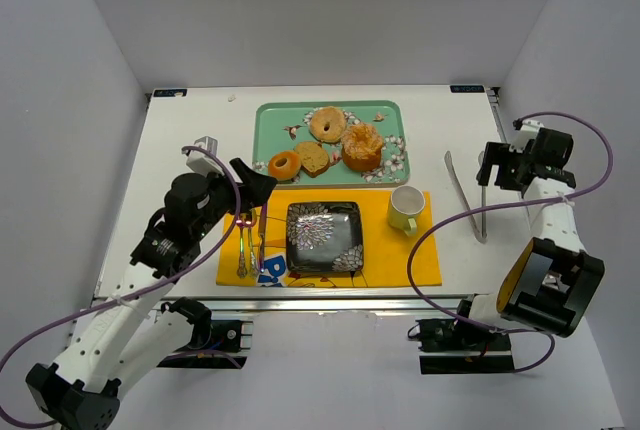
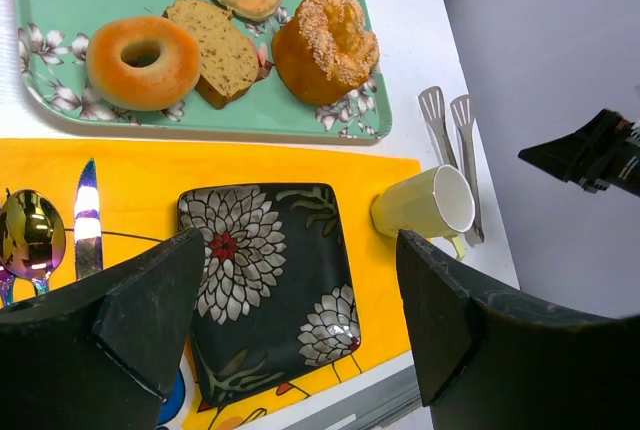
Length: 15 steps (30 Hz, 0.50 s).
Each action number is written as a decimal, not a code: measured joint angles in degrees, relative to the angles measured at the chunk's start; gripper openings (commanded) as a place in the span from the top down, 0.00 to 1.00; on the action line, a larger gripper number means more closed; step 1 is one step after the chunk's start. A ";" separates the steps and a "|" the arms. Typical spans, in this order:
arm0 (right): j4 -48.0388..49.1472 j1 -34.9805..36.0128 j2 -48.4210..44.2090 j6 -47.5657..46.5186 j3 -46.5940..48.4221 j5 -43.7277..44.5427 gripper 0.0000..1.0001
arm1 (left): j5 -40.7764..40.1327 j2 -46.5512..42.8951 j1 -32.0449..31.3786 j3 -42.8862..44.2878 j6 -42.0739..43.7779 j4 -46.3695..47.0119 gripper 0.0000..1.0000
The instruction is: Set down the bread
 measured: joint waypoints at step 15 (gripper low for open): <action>-2.78 -6.69 -4.81 -23.30 -8.26 -20.44 0.36 | 0.00 -2.91 0.00 -0.61 -0.33 0.35 0.13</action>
